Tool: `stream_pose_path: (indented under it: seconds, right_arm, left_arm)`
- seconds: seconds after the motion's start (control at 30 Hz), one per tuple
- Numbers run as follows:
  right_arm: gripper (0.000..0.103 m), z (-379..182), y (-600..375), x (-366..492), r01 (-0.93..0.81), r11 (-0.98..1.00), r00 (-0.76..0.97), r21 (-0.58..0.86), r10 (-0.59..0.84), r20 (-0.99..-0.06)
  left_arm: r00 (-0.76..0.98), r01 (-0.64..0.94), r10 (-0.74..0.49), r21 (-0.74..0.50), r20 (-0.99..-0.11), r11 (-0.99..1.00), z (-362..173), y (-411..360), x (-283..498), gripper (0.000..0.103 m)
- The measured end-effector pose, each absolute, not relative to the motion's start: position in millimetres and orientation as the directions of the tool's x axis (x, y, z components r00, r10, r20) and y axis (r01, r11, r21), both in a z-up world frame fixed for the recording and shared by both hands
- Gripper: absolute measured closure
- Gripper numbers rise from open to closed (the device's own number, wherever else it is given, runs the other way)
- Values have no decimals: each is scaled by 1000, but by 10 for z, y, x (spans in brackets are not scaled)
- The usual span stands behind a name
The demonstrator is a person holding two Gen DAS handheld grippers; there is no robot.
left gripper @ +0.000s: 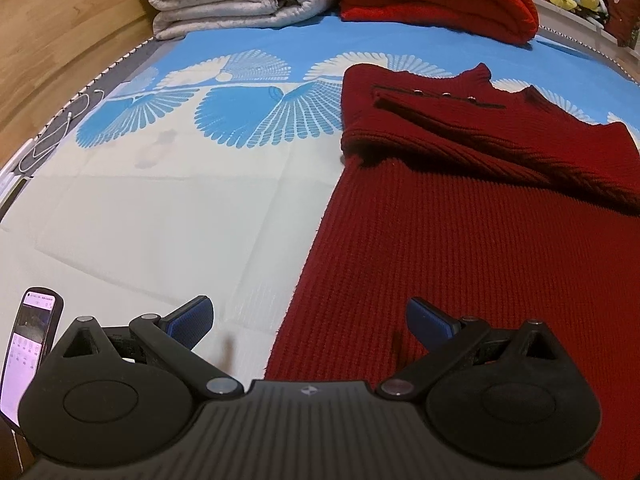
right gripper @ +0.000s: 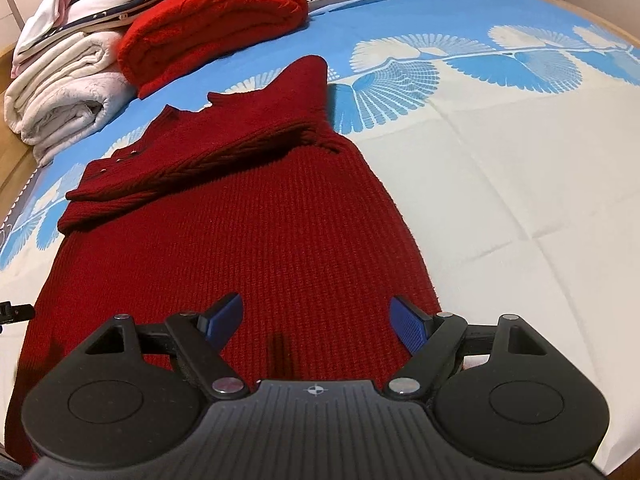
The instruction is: Fold small clothes
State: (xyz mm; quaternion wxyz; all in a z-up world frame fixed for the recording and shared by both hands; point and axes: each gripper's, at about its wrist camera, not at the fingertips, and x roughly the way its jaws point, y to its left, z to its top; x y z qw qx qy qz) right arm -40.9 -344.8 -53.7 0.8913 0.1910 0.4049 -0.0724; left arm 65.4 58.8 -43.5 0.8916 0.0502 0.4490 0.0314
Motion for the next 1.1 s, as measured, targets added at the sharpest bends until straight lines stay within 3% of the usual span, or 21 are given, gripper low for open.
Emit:
stream_pose_path:
  seconds: [0.37, 0.53, 0.73, 0.87, 1.1]
  right_arm:
    - [20, -608, -3510, -432, 271, 932, 635, 240, 14, -773]
    - [20, -685, -3603, -638, 211, 941, 620, 263, 80, -781]
    - [19, -665, -3717, -1001, 178, 925, 640, 337, 151, -754]
    - [18, -582, -3811, -1210, 252, 895, 697, 368, 96, -711]
    - [17, -734, -3891, -1344, 354, 873, 641, 335, 34, -767]
  left_arm:
    - [579, 6, 123, 155, -806, 988, -547, 670, 663, 0]
    - [639, 88, 87, 184, -764, 979, -594, 816, 512, 0]
    - [549, 162, -34, 66, -835, 985, -797, 1081, 244, 0]
    - [487, 145, -136, -73, -863, 987, -832, 1281, 44, 0]
    - [513, 117, -123, -73, -849, 990, -864, 1409, -218, 0]
